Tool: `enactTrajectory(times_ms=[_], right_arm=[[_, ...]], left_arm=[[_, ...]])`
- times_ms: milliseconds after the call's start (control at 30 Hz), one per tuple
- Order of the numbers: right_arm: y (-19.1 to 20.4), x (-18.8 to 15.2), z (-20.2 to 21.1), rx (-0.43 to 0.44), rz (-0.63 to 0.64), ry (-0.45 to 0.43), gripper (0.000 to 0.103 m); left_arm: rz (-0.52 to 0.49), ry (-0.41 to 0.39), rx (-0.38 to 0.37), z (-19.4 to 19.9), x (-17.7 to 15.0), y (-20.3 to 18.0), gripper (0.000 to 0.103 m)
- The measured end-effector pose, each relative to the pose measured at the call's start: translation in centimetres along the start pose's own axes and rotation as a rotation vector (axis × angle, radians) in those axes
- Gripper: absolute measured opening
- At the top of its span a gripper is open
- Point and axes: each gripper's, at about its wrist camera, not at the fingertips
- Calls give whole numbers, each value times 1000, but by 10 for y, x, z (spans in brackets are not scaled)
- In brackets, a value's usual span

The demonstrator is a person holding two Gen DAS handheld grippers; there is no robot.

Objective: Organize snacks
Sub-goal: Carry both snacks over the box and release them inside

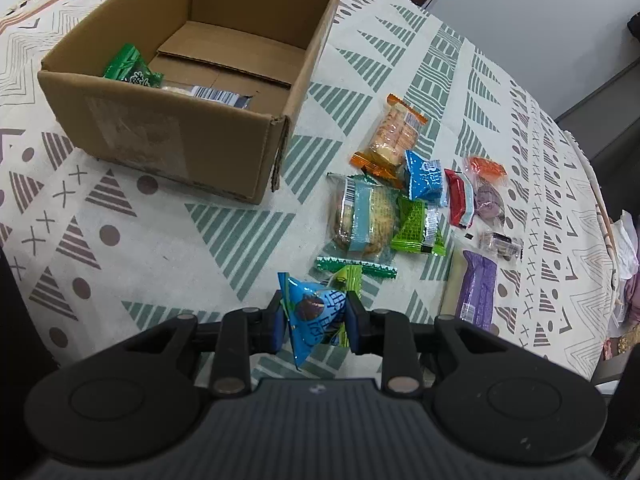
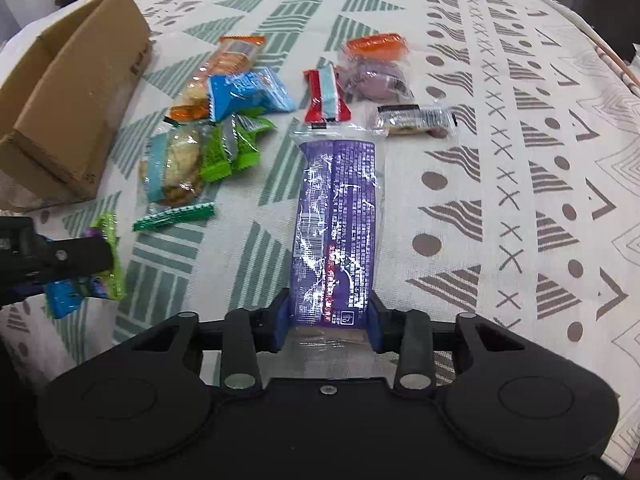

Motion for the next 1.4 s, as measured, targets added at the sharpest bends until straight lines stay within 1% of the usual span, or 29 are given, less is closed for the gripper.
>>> enactTrajectory(times_ms=[167, 267, 400, 633, 733, 867, 1033, 1400], right_arm=[[-4, 0, 23, 38, -54, -45, 35], [-4, 3, 39, 59, -81, -86, 35], [2, 9, 59, 62, -79, -149, 35], [14, 18, 93, 99, -102, -251, 35], [20, 24, 105, 109, -104, -297, 35], [31, 36, 118, 125, -87, -350, 35], [46, 48, 124, 148, -63, -386, 35], [84, 66, 124, 180, -39, -417, 35]], left_arm=[[-26, -34, -6, 17, 5, -5, 29], [-30, -63, -31, 30, 8, -9, 29], [-30, -102, -51, 52, 13, -11, 29], [-58, -182, -99, 89, 33, -15, 28], [-53, -207, -120, 102, 42, -14, 28], [-38, -239, -121, 115, 54, -8, 28], [-12, -251, -103, 121, 71, 3, 29], [6, -260, -88, 126, 102, 30, 28]])
Point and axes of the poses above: each gripper's, at about its wrist camera, not at the fingertips, and z roughly against the way its jaws point, y to its left, x to its top, and after that the axes turned 2 degrees about z, right-handed
